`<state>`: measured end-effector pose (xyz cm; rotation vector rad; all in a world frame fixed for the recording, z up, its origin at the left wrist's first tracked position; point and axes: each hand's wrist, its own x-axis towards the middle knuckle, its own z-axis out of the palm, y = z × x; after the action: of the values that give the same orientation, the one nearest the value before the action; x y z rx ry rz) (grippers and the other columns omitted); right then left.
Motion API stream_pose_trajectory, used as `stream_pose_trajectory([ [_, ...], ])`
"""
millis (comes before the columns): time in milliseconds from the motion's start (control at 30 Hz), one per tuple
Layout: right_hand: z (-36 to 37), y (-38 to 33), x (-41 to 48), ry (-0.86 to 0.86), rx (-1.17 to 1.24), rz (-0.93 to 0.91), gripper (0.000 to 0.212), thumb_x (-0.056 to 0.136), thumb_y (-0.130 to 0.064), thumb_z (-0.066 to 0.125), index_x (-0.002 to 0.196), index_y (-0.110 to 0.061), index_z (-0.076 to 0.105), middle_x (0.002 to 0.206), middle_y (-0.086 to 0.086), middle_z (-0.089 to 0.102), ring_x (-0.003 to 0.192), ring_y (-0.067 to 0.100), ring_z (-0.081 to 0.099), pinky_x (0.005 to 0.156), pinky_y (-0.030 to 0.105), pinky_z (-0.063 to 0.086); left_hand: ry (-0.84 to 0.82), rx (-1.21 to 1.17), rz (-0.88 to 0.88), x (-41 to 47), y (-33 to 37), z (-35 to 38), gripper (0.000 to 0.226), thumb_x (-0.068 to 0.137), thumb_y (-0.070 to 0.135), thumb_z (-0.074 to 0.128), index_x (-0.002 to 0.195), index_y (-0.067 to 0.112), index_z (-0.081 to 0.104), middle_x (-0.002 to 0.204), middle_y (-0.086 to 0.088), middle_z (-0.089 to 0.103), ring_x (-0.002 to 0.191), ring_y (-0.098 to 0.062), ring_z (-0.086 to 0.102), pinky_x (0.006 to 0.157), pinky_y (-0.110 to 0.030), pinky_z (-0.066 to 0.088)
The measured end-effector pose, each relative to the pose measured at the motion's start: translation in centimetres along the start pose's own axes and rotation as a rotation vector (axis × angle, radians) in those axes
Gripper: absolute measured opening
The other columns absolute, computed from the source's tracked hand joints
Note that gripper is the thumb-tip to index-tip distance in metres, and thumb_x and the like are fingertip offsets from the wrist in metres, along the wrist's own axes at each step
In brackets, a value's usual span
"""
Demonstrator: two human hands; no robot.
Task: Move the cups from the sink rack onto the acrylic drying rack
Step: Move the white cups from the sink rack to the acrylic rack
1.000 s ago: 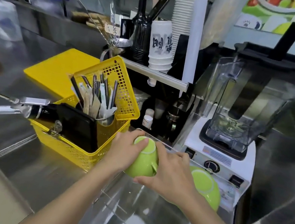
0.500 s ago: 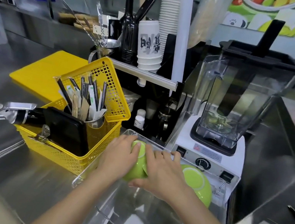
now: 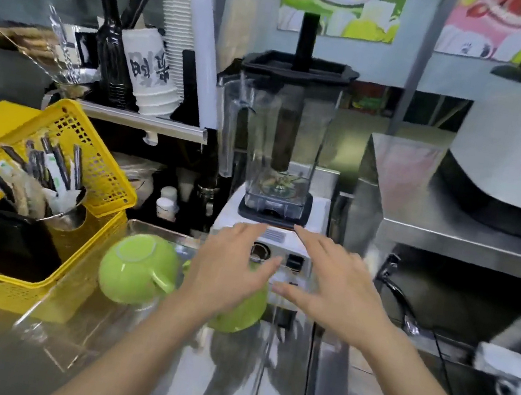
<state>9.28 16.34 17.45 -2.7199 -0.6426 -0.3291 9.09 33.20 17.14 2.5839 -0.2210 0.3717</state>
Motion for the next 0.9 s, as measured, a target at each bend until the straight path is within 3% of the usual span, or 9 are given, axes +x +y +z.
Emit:
stream_pose_trajectory([
  [100, -1.8, 4.6, -4.0, 0.003, -0.025, 0.104, 0.083, 0.075, -0.066, 0.052, 0.142, -0.032, 0.015, 0.146, -0.007, 0.036, 0.130, 0.015, 0.037, 0.101, 0.037, 0.030, -0.077, -0.003, 0.071, 0.0, 4.2, 2.5, 0.059, 0.085, 0.052, 0.049, 0.135, 0.023, 0.039, 0.140, 0.000, 0.047, 0.130, -0.019, 0.039, 0.104, -0.035, 0.033],
  [233, -3.7, 10.2, -9.4, 0.038, -0.073, 0.238, 0.084, 0.072, -0.071, 0.044, 0.141, -0.029, 0.021, 0.140, 0.000, 0.044, 0.127, 0.020, 0.042, 0.100, 0.042, 0.035, -0.115, -0.029, 0.163, -0.2, 10.2, 5.8, 0.056, 0.086, 0.049, 0.049, 0.134, 0.022, 0.039, 0.138, 0.001, 0.048, 0.128, -0.019, 0.040, 0.103, -0.033, 0.033],
  [333, -5.0, 13.8, -13.4, 0.048, -0.064, 0.308, 0.081, 0.076, -0.065, 0.052, 0.141, -0.027, 0.021, 0.141, -0.001, 0.043, 0.127, 0.020, 0.041, 0.103, 0.041, 0.031, -0.168, -0.051, 0.221, -0.9, 14.9, 8.9, 0.055, 0.086, 0.049, 0.049, 0.134, 0.022, 0.039, 0.136, 0.000, 0.049, 0.126, -0.020, 0.041, 0.102, -0.032, 0.031],
  [767, -4.6, 26.5, -27.2, -0.143, -0.092, 0.624, 0.081, 0.078, -0.059, 0.055, 0.141, -0.025, 0.018, 0.143, 0.001, 0.038, 0.128, 0.024, 0.039, 0.101, 0.041, 0.032, -0.530, 0.014, 0.306, -4.8, 27.2, 23.8, 0.057, 0.087, 0.047, 0.046, 0.137, 0.022, 0.034, 0.141, -0.004, 0.043, 0.131, -0.024, 0.036, 0.107, -0.039, 0.032],
  [900, -3.1, 28.9, -30.3, -0.265, -0.112, 0.669, 0.080, 0.080, -0.057, 0.053, 0.142, -0.023, 0.016, 0.144, 0.004, 0.036, 0.129, 0.025, 0.037, 0.102, 0.042, 0.030, -0.593, 0.071, 0.422, -6.2, 29.1, 27.9, 0.053, 0.087, 0.041, 0.048, 0.134, 0.018, 0.037, 0.136, -0.006, 0.047, 0.126, -0.027, 0.040, 0.104, -0.040, 0.034],
])
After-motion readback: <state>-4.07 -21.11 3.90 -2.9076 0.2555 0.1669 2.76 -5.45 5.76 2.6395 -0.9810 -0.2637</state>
